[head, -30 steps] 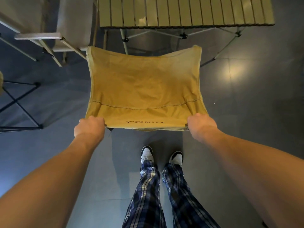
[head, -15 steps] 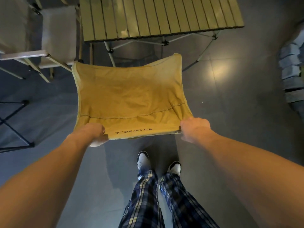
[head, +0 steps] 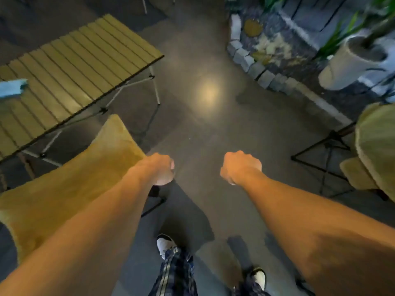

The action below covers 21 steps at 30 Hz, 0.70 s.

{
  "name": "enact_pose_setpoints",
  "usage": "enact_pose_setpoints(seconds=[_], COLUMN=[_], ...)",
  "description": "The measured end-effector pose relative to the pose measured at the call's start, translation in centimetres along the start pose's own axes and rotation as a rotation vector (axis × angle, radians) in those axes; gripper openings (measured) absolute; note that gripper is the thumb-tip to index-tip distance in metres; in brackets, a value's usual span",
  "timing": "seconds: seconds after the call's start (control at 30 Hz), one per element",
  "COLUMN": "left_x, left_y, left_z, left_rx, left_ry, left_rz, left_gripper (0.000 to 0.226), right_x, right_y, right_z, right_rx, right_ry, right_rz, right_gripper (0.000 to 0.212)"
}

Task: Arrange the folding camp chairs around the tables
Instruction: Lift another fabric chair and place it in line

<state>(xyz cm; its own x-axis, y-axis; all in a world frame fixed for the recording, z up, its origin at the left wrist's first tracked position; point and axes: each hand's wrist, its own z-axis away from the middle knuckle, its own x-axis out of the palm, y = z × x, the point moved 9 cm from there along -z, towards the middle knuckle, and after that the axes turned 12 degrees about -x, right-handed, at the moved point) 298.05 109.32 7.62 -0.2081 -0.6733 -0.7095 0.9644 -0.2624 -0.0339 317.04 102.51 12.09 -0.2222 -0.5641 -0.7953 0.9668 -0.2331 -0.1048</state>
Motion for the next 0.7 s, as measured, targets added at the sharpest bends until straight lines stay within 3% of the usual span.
enact_pose_setpoints(seconds=[0.3,0.43,0.53,0.7], left_x=[6.1,12.7,17.1,26.5], left_y=[36.1,53.5,61.9,69.4], left_z=[7.7,14.8,20.3,28.1], left_rx=[0.411,0.654,0.792,0.970], left_ry=[-0.030,-0.072,-0.092,-0.171], left_rz=[-0.276,-0.407,-0.494,-0.719], left_gripper=[0.029,0.032,0.035,0.036], right_x=[6.5,12.8,17.7,29.0], right_y=[31.7,44.9,50.4,54.2], right_z=[17.7,28.5,35.0,45.2], right_rx=[0.419,0.661,0.833,1.220], right_ry=[0.113,0.181,0.227,0.246], right_rz=[-0.397,-0.539,-0.606,-0.721], right_gripper=[0.021,0.006,0.007,0.039])
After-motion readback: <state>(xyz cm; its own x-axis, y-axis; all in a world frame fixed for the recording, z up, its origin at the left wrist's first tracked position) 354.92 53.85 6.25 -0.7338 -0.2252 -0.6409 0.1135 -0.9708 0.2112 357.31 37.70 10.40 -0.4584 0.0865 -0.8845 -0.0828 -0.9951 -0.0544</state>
